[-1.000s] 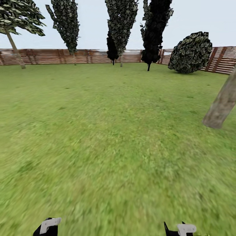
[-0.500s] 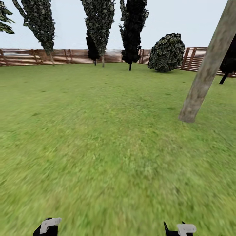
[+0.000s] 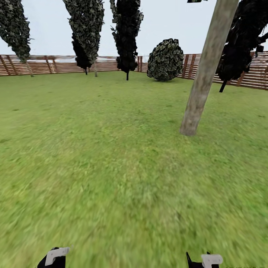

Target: In the garden, pick up the pesticide atomizer on the floor and spray pesticide onto both trees until each tree trunk is fully covered.

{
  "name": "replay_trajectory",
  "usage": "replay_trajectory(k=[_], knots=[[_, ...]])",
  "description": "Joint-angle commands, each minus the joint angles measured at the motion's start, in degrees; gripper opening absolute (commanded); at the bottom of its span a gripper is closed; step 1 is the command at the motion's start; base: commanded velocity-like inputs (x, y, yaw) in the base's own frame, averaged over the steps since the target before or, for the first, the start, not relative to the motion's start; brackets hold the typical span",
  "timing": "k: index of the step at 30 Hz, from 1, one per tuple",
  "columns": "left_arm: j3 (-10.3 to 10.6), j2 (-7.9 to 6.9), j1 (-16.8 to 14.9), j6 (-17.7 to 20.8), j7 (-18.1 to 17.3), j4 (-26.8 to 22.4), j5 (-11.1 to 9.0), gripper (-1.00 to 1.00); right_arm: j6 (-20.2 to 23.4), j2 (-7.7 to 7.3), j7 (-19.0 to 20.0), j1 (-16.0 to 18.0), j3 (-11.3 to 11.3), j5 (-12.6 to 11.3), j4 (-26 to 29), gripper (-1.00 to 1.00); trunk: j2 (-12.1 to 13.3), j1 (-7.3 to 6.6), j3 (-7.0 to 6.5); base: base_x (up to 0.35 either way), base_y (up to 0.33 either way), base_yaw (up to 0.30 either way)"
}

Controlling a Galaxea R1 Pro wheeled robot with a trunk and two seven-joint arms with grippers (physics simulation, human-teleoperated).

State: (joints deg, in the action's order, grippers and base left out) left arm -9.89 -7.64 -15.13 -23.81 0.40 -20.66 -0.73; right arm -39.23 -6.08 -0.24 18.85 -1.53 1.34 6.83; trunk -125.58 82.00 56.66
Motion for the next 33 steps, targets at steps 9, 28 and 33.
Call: replay_trajectory(k=[9, 28, 33], knots=[[0.0, 0.0, 0.0, -0.2, 0.0, 0.0, -0.1, -1.0, -0.1, 0.01, 0.0, 0.0, -0.1, 0.2, -0.1, 1.0, 0.0, 0.01, 0.05, 0.236, -0.198, -0.3], [0.0, -0.01, 0.0, -0.2, 0.0, 0.0, -0.1, -1.0, -0.1, 0.01, 0.0, 0.0, -0.1, 0.2, -0.1, 1.0, 0.0, 0.01, 0.05, 0.252, -0.179, -0.3], [0.0, 0.0, 0.0, -0.2, 0.1, 0.0, -0.2, -1.0, -0.1, 0.01, 0.0, 0.0, -0.1, 0.2, -0.1, 1.0, 0.0, 0.01, 0.05, 0.291, -0.129, -0.3]])
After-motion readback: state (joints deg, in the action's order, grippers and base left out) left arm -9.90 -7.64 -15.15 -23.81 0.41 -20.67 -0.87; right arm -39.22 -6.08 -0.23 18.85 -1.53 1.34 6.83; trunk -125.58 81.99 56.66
